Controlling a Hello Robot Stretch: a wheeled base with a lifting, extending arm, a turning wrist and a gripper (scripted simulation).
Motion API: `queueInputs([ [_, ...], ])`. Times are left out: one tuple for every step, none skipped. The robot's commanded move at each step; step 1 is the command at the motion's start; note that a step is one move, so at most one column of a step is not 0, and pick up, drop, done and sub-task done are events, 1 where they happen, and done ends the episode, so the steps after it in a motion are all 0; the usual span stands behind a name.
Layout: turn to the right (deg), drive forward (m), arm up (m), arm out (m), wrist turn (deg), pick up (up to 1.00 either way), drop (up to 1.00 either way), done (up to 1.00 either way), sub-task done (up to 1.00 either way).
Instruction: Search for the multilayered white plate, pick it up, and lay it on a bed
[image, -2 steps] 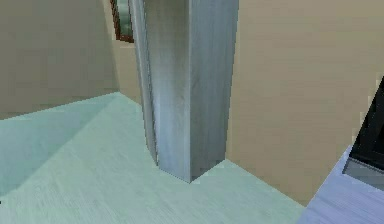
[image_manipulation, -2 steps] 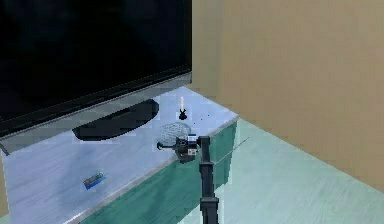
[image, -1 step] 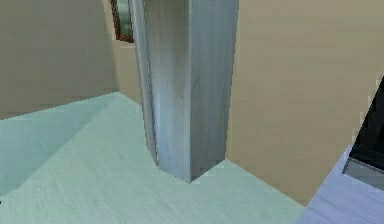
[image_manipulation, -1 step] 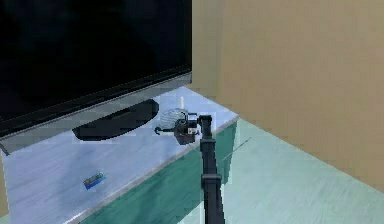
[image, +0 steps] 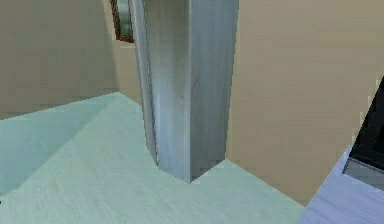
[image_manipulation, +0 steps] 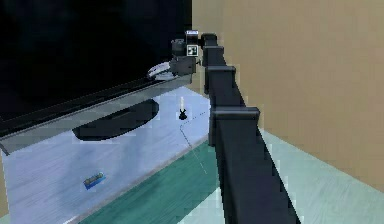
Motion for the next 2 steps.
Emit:
queueInputs([
  [0.0, 0.00, 0.00, 0.00, -45.0, 0.00, 0.00, 0.00, 0.00],
  [0.0, 0.00, 0.00, 0.00, -45.0, 0.00, 0.00, 0.00, 0.00],
])
